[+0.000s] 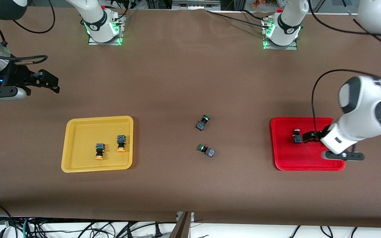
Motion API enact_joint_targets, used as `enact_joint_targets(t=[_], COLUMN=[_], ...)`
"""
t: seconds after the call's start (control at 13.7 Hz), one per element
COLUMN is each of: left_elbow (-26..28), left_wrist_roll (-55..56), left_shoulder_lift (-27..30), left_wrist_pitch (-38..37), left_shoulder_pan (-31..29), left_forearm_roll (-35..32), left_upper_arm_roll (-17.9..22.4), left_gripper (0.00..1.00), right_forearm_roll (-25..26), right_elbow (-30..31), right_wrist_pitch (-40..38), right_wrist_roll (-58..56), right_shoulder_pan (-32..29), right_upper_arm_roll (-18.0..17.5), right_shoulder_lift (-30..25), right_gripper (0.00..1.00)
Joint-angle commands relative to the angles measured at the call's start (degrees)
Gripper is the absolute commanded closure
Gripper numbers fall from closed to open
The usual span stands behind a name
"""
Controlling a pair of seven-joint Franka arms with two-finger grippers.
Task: Place red and yellow buttons in trays
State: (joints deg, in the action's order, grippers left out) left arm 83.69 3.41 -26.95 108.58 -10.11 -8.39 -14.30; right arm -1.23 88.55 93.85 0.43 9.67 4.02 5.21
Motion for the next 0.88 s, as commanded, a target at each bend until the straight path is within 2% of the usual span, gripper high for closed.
enact_joint_targets(t=[0.0, 0.07, 0.22, 0.37, 0.51, 0.73, 0.8], left_elbow=[-9.0, -10.6, -10.6, -8.9, -5.9, 1.2, 3.3], left_wrist_roll=[0.3, 0.2, 0.3, 0.2, 0.5, 0.5, 0.1], left_shoulder_lift=[-1.2, -0.9, 2.7, 8.5, 13.5, 20.2, 21.9], left_wrist_pitch=[-9.1, -12.5, -14.3, -15.1, -20.6, -23.6, -25.2], left_shoulder_pan=[-0.1, -0.1, 0.0, 0.4, 1.1, 8.9, 10.5], left_forearm_roll=[-0.6, -0.6, -0.5, -0.4, 1.0, 6.0, 6.0], left_upper_arm_roll=[-2.6, -2.8, -2.7, -2.2, -1.1, 9.3, 10.6], left_gripper=[0.0, 0.0, 0.0, 0.0, 0.0, 0.0, 0.0], right_forearm_roll=[0.4, 0.5, 0.4, 0.4, 0.4, 0.4, 0.4], right_elbow=[-1.3, -1.3, -1.3, -1.3, -1.2, -1.3, -1.3], right_wrist_pitch=[-1.2, -1.2, -1.2, -1.2, -1.3, -1.2, -1.2], right_wrist_roll=[1.1, 1.1, 1.2, 1.1, 1.1, 1.1, 1.1], right_shoulder_pan=[-1.1, -1.1, -1.1, -1.1, -1.1, -1.1, -1.1], right_upper_arm_roll=[-0.9, -0.9, -0.9, -0.9, -0.9, -0.9, -0.9], right_shoulder_lift=[0.9, 0.9, 0.9, 0.8, 0.9, 0.9, 0.9], right_gripper=[0.01, 0.01, 0.01, 0.01, 0.01, 0.01, 0.0])
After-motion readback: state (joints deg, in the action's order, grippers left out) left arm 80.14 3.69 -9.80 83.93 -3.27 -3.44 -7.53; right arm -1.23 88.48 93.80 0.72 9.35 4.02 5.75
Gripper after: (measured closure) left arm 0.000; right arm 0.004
